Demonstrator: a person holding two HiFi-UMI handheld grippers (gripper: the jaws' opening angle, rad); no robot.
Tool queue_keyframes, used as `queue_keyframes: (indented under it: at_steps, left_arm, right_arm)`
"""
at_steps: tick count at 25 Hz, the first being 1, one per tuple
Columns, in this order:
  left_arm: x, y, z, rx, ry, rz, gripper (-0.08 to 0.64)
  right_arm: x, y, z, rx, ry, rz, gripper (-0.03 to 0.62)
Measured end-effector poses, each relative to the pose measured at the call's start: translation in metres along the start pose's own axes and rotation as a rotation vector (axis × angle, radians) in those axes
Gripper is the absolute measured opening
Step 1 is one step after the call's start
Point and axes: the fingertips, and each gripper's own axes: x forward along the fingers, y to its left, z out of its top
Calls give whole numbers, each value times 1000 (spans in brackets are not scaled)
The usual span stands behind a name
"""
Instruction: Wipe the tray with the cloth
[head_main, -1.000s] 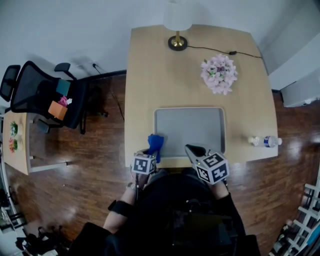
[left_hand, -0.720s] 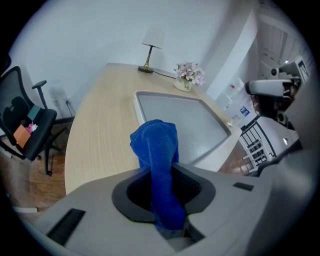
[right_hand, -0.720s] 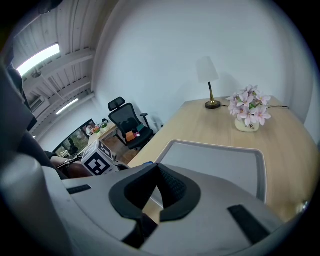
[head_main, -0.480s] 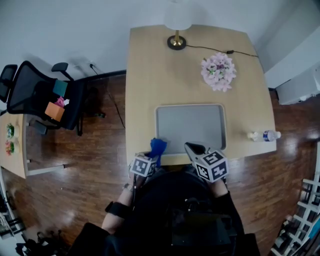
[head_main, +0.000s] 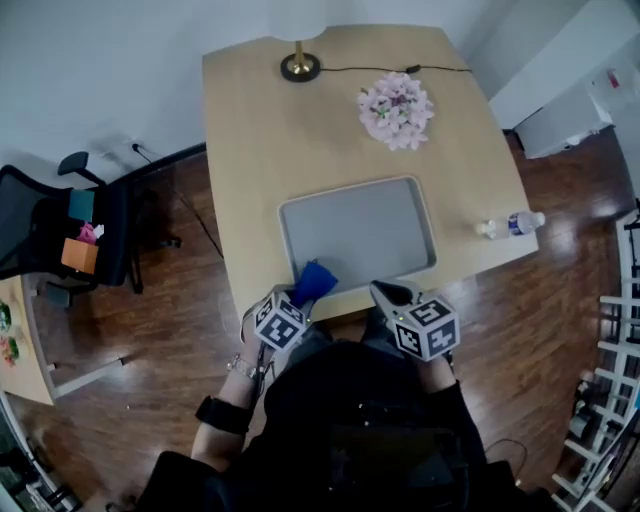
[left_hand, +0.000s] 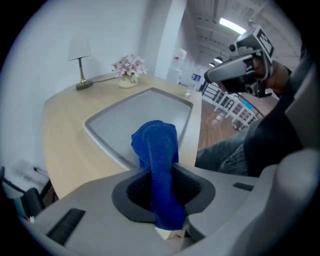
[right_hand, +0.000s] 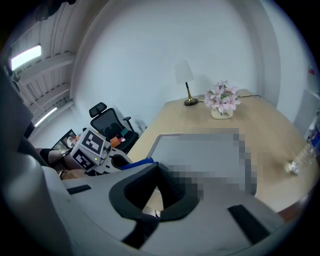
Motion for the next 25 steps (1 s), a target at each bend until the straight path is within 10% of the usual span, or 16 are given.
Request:
queue_keyframes:
  at_steps: [25]
  left_arm:
    - [111, -99, 118, 167, 164, -143, 95]
  right_arm:
    - [-63, -141, -20, 142, -34, -35, -2]
